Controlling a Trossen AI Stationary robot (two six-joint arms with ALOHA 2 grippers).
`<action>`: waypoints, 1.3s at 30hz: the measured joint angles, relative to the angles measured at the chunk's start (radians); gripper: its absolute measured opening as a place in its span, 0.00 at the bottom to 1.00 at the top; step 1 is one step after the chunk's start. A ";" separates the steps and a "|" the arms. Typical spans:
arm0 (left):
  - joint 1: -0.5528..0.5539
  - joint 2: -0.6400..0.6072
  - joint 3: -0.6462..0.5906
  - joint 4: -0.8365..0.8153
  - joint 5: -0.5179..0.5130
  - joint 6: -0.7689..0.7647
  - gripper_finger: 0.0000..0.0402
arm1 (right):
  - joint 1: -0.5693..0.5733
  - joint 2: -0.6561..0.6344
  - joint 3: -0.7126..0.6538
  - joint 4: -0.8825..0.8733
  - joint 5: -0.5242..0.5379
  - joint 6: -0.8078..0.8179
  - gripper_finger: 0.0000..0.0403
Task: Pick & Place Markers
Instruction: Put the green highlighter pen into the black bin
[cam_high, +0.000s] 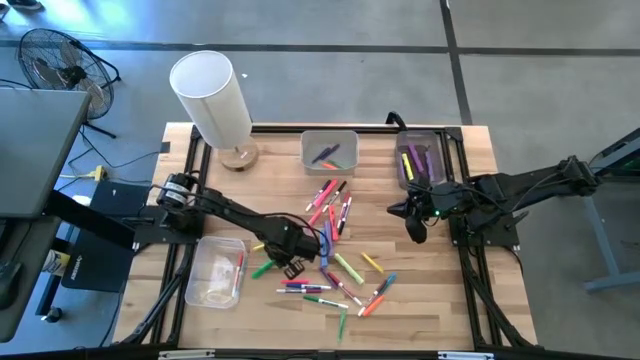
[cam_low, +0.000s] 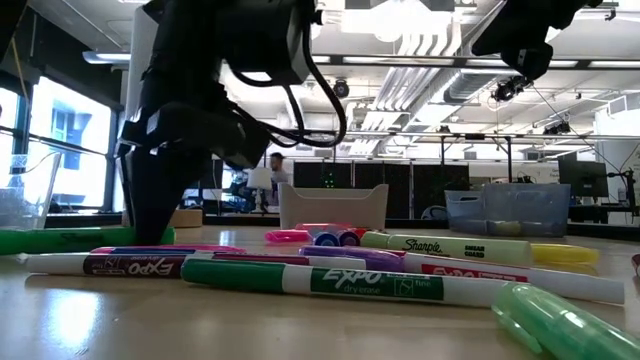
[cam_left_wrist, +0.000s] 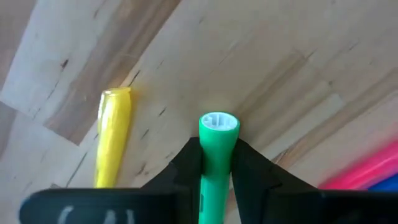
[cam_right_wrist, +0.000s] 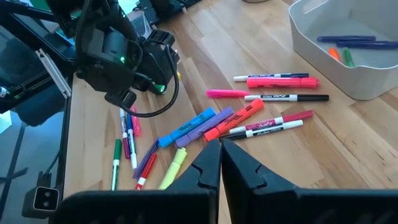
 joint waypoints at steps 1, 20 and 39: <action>0.000 0.000 0.010 -0.016 -0.013 -0.013 0.14 | 0.000 0.000 0.000 0.000 0.000 -0.001 0.00; 0.085 -0.091 0.778 -0.121 -0.506 0.368 0.14 | -0.001 0.038 0.002 0.185 0.052 -0.109 0.18; 0.173 -0.055 0.874 0.483 -0.254 0.611 0.14 | -0.024 0.031 0.000 0.622 -0.026 -0.345 0.50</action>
